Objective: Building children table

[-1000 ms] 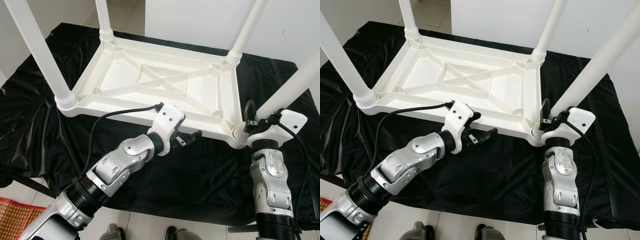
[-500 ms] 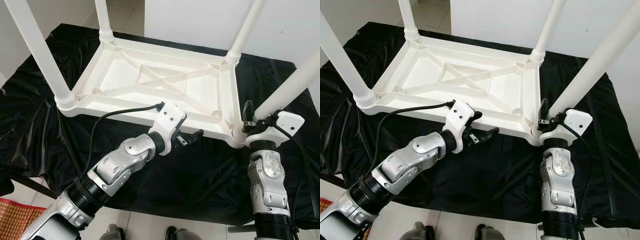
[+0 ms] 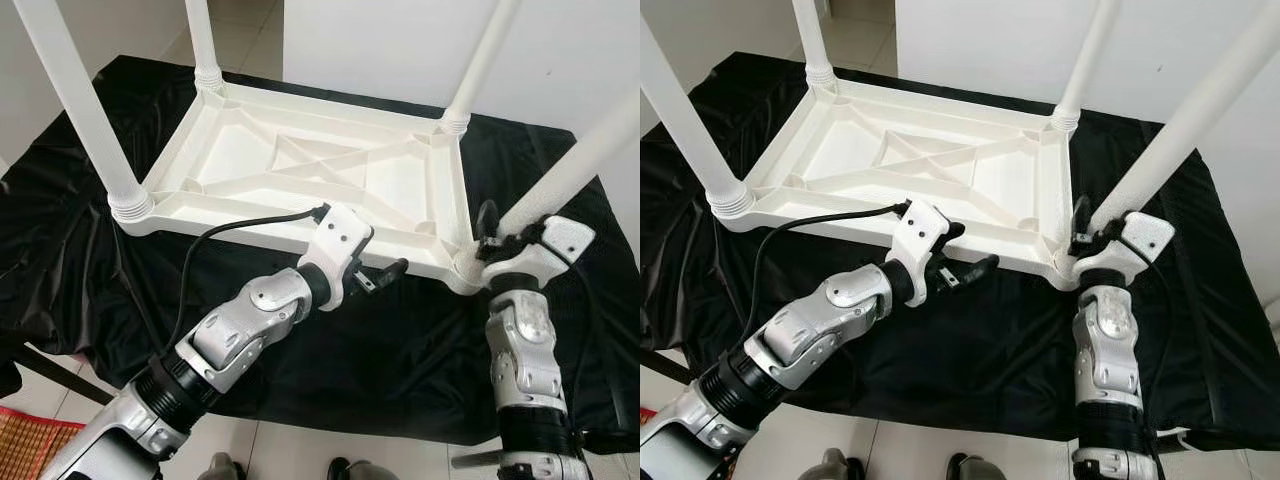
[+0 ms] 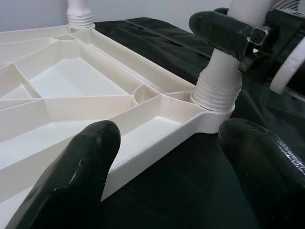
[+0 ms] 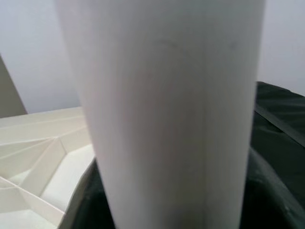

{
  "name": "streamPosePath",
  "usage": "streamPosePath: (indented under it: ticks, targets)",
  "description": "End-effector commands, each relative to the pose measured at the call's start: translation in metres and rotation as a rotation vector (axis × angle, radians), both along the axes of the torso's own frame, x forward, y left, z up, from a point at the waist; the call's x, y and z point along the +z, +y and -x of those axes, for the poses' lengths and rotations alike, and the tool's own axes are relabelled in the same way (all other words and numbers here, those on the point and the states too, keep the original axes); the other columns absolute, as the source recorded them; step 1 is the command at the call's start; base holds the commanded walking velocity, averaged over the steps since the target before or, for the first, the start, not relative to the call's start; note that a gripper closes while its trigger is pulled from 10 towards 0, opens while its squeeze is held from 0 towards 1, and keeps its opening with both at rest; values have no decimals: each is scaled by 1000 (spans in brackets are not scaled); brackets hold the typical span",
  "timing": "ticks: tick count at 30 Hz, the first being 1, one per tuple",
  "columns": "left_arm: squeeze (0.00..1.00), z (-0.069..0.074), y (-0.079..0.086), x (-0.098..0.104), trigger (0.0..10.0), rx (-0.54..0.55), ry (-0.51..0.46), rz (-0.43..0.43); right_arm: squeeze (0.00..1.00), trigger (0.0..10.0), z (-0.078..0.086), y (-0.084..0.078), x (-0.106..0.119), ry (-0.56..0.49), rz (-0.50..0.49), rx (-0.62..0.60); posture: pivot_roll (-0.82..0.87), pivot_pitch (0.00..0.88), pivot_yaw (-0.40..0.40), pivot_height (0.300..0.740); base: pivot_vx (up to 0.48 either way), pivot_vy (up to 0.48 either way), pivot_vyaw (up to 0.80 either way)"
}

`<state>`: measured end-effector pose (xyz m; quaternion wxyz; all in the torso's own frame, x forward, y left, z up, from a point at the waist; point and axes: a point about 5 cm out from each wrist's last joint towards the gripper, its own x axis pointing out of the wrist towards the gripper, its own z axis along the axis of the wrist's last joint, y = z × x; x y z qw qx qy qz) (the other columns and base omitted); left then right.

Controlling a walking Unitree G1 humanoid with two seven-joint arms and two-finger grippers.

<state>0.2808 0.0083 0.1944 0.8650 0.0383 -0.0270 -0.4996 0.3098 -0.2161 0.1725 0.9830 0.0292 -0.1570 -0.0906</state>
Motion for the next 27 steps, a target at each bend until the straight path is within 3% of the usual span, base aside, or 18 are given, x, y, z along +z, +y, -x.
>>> streamPosePath:
  ticks: [1, 5, 13, 27]
  targets:
    - [0, 11, -4, -2, 10000, -254, 8, -27, 0, 10000, 3, 0, -47, 207, -48, 4, 32, 172, -6, 740, 0, 0, 0]
    - [0, 11, -4, -2, 10000, -253, 7, -26, 0, 10000, 0, 4, -43, 176, -84, 40, 33, 174, -8, 740, 0, 0, 0]
    - [0, 11, -2, -2, 10000, -246, 9, -25, 0, 10000, 0, 4, -49, 248, 65, 13, 35, 184, -10, 740, 0, 0, 0]
    - [0, 12, -3, -1, 10000, -251, 8, -20, 0, 10000, -8, 2, -50, 298, -26, 20, 34, 189, -7, 740, 0, 0, 0]
